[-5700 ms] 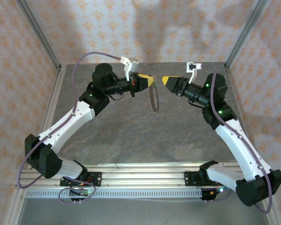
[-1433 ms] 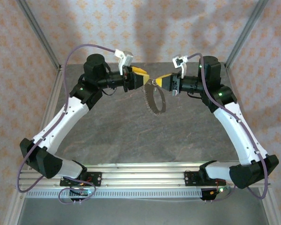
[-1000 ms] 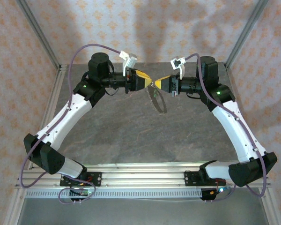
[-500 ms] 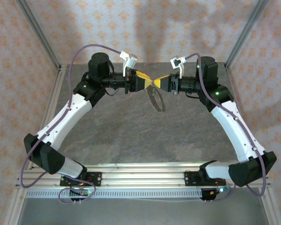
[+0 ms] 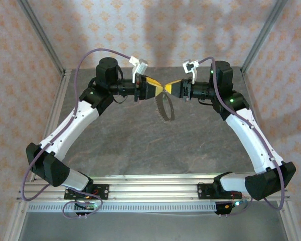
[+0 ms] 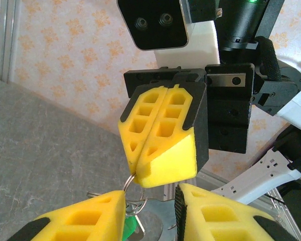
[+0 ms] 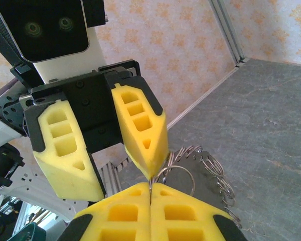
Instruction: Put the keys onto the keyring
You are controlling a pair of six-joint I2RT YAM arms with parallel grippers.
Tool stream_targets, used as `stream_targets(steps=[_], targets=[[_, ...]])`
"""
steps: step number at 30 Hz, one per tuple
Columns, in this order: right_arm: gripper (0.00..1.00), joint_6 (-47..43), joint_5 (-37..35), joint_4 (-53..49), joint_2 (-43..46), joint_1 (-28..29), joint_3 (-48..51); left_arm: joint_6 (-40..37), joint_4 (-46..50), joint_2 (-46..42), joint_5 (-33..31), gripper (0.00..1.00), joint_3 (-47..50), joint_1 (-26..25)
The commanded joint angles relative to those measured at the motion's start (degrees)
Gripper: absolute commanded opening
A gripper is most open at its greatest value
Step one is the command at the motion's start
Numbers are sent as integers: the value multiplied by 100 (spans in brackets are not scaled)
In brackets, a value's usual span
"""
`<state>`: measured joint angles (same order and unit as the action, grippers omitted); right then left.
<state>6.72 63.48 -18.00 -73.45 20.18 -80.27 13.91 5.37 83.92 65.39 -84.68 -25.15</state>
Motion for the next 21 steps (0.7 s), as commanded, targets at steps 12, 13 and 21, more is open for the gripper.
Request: stream_targets(steps=[12,13,21], targets=[[0,174,49,559,160,-32,99,-257,238,213,71,25,-206,-267],[0,176,38,561,165,-25,104,-257,224,199,71,24,-198,-268],[0,163,-56,558,182,-27,162,-214,42,-16,-252,30,-19,-241]])
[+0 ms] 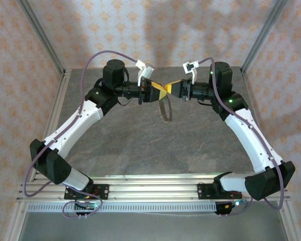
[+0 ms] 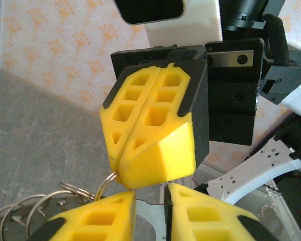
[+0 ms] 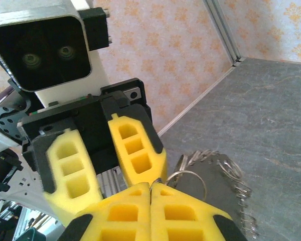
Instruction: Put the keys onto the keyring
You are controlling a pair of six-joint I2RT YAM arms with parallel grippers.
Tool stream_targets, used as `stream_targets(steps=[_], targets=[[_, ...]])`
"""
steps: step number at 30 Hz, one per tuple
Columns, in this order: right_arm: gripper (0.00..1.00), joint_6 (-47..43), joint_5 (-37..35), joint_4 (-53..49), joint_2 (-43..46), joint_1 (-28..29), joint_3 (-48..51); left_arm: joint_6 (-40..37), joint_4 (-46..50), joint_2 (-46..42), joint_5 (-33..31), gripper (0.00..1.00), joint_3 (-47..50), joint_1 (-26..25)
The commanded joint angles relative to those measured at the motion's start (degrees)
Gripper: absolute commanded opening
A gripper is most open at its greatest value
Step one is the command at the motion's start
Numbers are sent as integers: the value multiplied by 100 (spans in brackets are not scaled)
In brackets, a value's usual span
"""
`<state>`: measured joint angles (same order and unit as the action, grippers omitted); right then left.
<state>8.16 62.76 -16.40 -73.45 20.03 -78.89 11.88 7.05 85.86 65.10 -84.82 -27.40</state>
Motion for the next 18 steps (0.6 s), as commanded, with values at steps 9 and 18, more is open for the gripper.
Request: stream_targets(steps=[9,18], targets=[[0,84,-39,507,173,-11,108,604,-934,-553,-690,47,601,173],[0,246,5,749,162,-15,239,1079,-1636,-555,-868,49,994,209]])
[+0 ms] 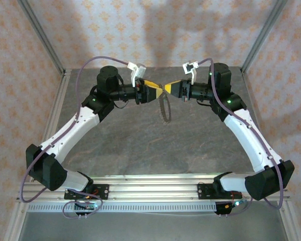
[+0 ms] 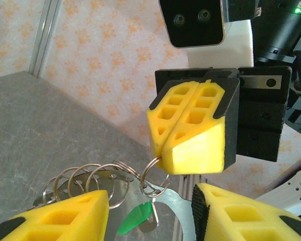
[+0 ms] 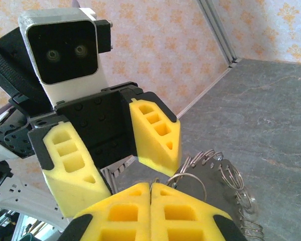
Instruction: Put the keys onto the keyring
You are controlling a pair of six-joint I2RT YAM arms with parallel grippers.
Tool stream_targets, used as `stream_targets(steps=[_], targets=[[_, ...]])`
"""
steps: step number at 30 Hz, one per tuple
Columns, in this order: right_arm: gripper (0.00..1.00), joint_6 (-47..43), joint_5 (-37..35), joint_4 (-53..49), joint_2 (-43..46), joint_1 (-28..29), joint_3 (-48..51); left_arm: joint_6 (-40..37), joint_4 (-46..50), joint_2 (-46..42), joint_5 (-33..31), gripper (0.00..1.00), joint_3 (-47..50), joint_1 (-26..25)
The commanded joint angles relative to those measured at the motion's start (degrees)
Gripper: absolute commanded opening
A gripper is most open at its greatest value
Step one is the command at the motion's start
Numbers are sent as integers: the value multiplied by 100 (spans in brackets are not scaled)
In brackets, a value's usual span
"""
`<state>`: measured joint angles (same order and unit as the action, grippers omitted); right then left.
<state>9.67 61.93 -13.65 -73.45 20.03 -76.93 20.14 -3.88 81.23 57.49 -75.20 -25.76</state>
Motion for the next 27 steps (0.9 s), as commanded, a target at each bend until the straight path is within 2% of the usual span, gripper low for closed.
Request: stream_targets(steps=[1,16,27], targets=[[0,107,91,499,161,-17,37,261,-548,-70,-114,49,32,45],[0,337,112,787,136,-16,125,471,-869,137,82,46,-91,-95],[0,378,24,822,129,-12,195,447,-903,71,156,31,-66,-202]])
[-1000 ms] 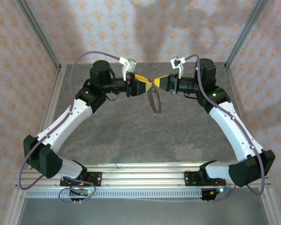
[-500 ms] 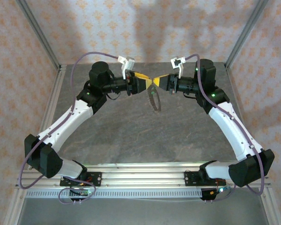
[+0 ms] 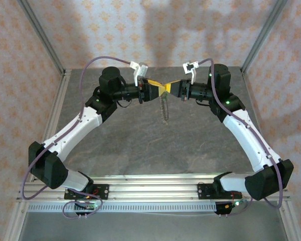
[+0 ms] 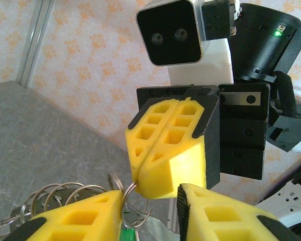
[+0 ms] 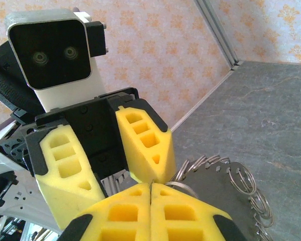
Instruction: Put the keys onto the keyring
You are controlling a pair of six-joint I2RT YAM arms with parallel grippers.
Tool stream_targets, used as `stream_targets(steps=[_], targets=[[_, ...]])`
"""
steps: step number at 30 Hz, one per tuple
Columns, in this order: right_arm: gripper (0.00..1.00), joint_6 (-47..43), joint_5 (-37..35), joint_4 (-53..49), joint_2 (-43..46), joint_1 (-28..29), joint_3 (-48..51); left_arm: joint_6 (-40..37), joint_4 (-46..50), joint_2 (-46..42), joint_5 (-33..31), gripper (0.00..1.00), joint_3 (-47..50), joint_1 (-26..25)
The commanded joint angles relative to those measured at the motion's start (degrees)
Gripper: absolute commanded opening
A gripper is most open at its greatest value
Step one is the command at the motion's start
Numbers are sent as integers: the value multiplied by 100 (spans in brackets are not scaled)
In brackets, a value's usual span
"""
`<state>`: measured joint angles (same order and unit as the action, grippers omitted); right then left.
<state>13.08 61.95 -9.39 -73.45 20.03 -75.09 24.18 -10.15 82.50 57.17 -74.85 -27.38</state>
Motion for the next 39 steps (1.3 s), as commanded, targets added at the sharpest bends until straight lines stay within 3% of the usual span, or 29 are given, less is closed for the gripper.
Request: stream_targets(steps=[1,6,16,20,23,31,32,35,39], targets=[[0,36,4,402,120,-17,22,41,-283,-63,190,29,-100,-44],[0,43,-74,403,103,-16,29,47,-330,-84,235,15,-109,-73],[0,171,-74,540,51,-11,56,-75,-196,-26,166,21,-173,-139],[0,249,-52,628,57,-13,73,-370,204,36,-6,15,-317,-244],[0,307,-77,666,56,-16,69,-458,313,69,-96,1,-346,-289],[0,551,-369,768,41,-17,22,-308,-102,1,-589,0,-98,-306],[2,570,-436,756,50,-15,-4,-279,-220,-41,-724,0,-12,-309],[28,512,-787,551,135,-35,-113,-259,-467,-178,-962,0,184,-296],[39,561,-1318,499,518,-286,-16,-188,-682,-265,-1076,0,260,-269]])
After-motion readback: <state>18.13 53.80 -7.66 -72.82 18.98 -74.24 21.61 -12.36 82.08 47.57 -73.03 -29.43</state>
